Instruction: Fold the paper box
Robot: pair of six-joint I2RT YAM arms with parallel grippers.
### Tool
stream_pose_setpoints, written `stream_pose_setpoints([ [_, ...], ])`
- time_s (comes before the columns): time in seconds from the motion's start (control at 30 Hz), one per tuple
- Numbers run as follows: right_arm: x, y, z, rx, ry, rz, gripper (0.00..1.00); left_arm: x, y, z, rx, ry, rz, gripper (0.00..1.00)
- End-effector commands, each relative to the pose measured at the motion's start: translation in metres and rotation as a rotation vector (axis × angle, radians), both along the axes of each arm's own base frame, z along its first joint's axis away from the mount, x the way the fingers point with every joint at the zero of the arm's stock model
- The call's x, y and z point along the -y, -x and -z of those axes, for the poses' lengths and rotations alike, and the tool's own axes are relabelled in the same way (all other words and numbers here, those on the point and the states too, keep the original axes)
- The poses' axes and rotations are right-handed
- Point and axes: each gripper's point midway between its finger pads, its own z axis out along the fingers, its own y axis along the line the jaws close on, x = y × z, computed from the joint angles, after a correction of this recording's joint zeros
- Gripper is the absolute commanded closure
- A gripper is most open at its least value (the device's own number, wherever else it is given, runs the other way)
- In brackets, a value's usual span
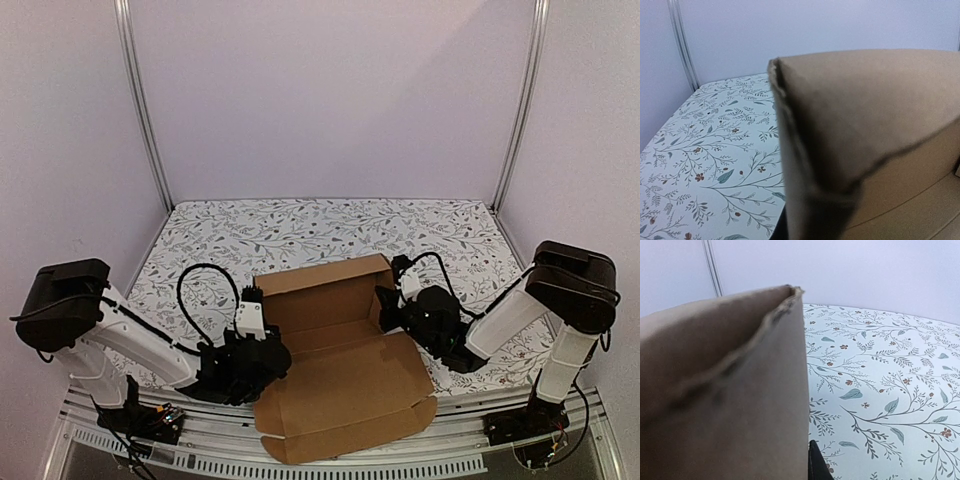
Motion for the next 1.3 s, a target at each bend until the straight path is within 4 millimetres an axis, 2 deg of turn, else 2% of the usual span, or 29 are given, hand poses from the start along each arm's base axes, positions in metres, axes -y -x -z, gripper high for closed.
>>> stream_pose_setpoints([
  [0.0,-0.005,0.010,0.014,-0.046,0.028,-0.053,0.92,0.014,0.010,0.015,-0.054,-0.071,0.088,1.00],
  [0.03,-0.004,0.010,0.012,-0.043,0.027,-0.053,0.79,0.014,0.010,0.015,-0.055,-0.071,0.088,1.00],
  [0.17,-0.003,0.012,0.008,-0.039,0.021,-0.061,0.43,0.013,0.011,0.016,-0.056,-0.071,0.087,1.00],
  [0.23,-0.003,0.013,0.006,-0.039,0.018,-0.065,0.39,0.013,0.010,0.016,-0.056,-0.071,0.086,1.00],
  [0.33,-0.002,0.014,0.005,-0.044,0.012,-0.063,0.39,0.013,0.010,0.016,-0.056,-0.072,0.084,1.00],
  [0.4,-0.001,0.014,0.005,-0.044,0.009,-0.060,0.42,0.014,0.010,0.015,-0.056,-0.073,0.083,1.00],
  [0.43,-0.001,0.014,0.005,-0.045,0.008,-0.057,0.50,0.015,0.010,0.016,-0.056,-0.075,0.082,1.00],
  [0.57,-0.001,0.011,0.004,-0.045,0.008,-0.044,0.93,0.015,0.009,0.016,-0.059,-0.082,0.070,1.00],
  [0.6,-0.001,0.010,0.004,-0.046,0.011,-0.042,1.00,0.015,0.009,0.015,-0.060,-0.081,0.067,1.00],
  [0.83,-0.005,0.007,-0.001,-0.039,0.003,-0.037,1.00,0.021,0.010,0.017,-0.076,-0.056,0.082,1.00],
  [0.97,-0.006,0.005,-0.005,-0.031,0.002,-0.032,0.95,0.028,0.011,0.017,-0.080,-0.062,0.093,1.00],
  [1.1,-0.003,0.001,-0.010,-0.017,0.011,-0.003,1.00,0.037,0.013,0.017,-0.082,-0.068,0.110,1.00],
  [1.27,-0.003,0.000,-0.012,-0.005,0.023,-0.005,1.00,0.046,0.015,0.018,-0.099,-0.054,0.135,1.00],
])
